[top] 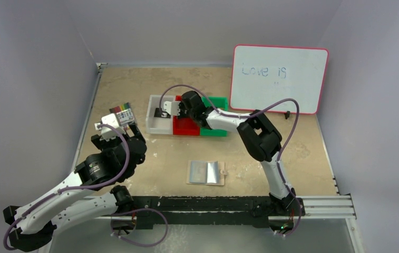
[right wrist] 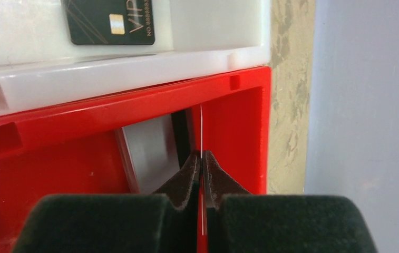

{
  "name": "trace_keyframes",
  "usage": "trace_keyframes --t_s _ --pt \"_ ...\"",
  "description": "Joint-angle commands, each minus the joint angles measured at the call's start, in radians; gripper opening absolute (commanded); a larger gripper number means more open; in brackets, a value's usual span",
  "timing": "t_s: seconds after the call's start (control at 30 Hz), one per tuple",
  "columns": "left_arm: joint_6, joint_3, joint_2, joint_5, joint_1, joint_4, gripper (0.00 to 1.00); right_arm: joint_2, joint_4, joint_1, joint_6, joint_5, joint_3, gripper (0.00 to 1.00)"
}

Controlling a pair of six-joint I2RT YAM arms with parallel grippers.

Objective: Take the credit cards out of the card holder

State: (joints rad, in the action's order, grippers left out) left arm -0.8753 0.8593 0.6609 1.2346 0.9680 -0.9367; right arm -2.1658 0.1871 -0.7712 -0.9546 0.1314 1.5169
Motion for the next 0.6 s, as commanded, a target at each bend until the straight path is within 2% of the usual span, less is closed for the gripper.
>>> trace_keyframes --t_s 0.0,0.17,0.57 --pt "0.007 0.021 -0.004 0.020 -0.002 0.020 0.90 -0.012 0.037 0.008 -0.025 -0.008 0.045 0.03" --pt "0.007 0.020 -0.001 0.019 -0.002 0.021 0.90 -0.015 0.037 0.009 -0.021 0.000 0.051 0.09" --pt "0.010 0.019 0.007 0.018 -0.002 0.022 0.90 0.039 -0.005 0.009 0.024 -0.034 0.051 0.35"
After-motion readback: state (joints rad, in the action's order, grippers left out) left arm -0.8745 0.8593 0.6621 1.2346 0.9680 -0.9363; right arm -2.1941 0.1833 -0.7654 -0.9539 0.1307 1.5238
